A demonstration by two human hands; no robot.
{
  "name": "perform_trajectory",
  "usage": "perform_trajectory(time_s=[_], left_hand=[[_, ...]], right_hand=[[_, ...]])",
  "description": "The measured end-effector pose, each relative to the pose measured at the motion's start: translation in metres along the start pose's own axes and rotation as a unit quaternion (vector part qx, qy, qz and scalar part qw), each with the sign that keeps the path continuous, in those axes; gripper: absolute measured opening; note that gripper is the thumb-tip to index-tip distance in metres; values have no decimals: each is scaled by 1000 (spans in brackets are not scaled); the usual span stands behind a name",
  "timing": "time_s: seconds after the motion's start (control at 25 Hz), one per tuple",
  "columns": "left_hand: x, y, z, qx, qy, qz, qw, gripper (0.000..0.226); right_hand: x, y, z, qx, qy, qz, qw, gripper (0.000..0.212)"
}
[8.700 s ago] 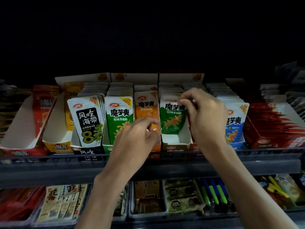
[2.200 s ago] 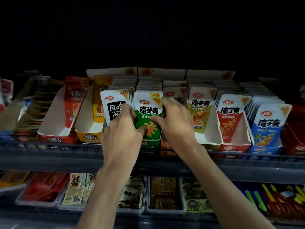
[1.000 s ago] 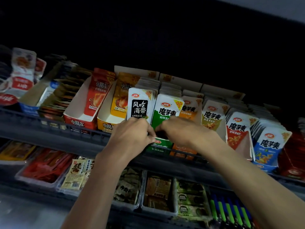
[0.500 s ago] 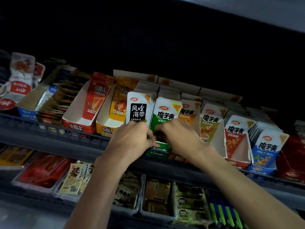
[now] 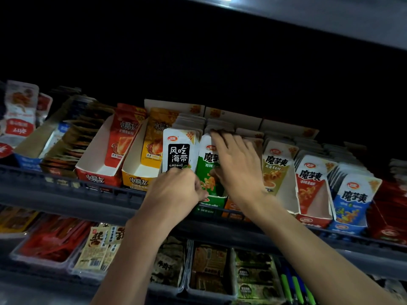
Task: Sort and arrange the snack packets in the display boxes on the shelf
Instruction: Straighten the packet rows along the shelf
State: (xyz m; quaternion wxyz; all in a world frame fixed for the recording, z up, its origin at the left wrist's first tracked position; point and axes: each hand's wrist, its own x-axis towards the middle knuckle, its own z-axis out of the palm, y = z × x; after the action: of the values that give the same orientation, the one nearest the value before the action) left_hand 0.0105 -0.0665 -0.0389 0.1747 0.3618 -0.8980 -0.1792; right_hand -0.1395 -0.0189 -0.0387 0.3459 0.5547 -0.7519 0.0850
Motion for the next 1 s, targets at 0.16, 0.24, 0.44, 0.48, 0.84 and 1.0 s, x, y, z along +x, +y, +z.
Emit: perform_trajectory(time_s=[0.16, 0.24, 0.44, 0.48, 0.84, 1.0], left_hand=[[0, 0, 2, -2, -5, 0, 1000, 24], [0, 0, 1, -2, -1, 2, 1000, 24], [-1, 1, 0, -9, -4, 1, 1000, 24], [-1, 1, 0, -9, -3, 1, 1000, 24], [-2, 3, -2, 4, -12, -3, 1000, 26], [-2, 7, -3, 35, 1, -6, 999, 27]], right_hand=[[1, -5, 0, -18, 7, 13, 1000, 83], [0, -5, -4, -9, -31, 4, 999, 91], [4, -4, -9, -5, -119, 13, 993, 111], [5, -6, -8, -9, -120, 17, 993, 109], [5, -8, -5, 10, -119, 15, 993, 113], [4, 0, -10, 56, -131, 5, 990, 113]])
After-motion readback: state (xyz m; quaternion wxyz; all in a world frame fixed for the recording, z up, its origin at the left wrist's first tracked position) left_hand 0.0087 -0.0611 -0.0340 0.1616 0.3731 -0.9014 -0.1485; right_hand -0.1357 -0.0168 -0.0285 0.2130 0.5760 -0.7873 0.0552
